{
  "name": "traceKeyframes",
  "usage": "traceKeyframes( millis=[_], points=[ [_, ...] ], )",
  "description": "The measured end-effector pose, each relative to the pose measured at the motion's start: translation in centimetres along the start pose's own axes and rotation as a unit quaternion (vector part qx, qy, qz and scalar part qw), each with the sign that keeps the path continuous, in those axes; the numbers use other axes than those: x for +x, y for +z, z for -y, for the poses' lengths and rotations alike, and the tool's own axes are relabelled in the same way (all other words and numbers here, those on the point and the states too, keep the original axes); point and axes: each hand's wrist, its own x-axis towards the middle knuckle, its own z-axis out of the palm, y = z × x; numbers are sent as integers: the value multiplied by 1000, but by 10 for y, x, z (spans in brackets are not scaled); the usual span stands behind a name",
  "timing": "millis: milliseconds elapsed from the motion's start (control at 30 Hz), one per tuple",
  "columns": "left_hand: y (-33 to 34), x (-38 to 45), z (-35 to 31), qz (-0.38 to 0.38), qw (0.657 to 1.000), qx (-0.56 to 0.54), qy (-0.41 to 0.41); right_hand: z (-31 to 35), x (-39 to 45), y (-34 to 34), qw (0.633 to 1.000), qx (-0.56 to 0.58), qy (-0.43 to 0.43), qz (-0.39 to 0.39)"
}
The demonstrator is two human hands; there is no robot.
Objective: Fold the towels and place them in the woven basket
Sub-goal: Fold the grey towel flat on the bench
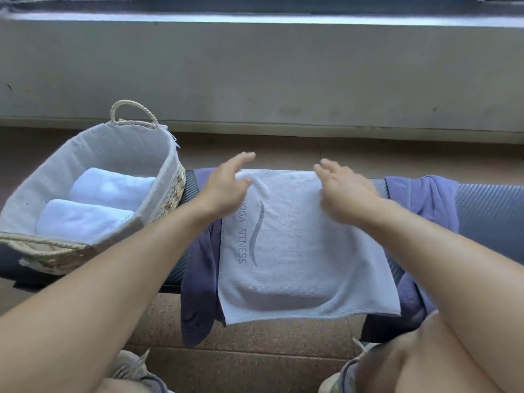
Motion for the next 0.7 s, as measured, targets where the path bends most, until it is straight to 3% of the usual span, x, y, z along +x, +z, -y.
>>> traceKeyframes(
  millis=[100,267,567,700],
  points=[
    [25,-26,-6,62,991,105,49,15,-15,22,996,-13,-77,43],
    [45,-49,11,132,943,303,29,2,-33,57,997,53,-41,22],
    [50,-34,26,96,931,350,28,-36,-61,59,985,159,-69,15],
    [49,-35,26,96,929,356,37,-53,-68,67,989,106,-100,33]
  ],
)
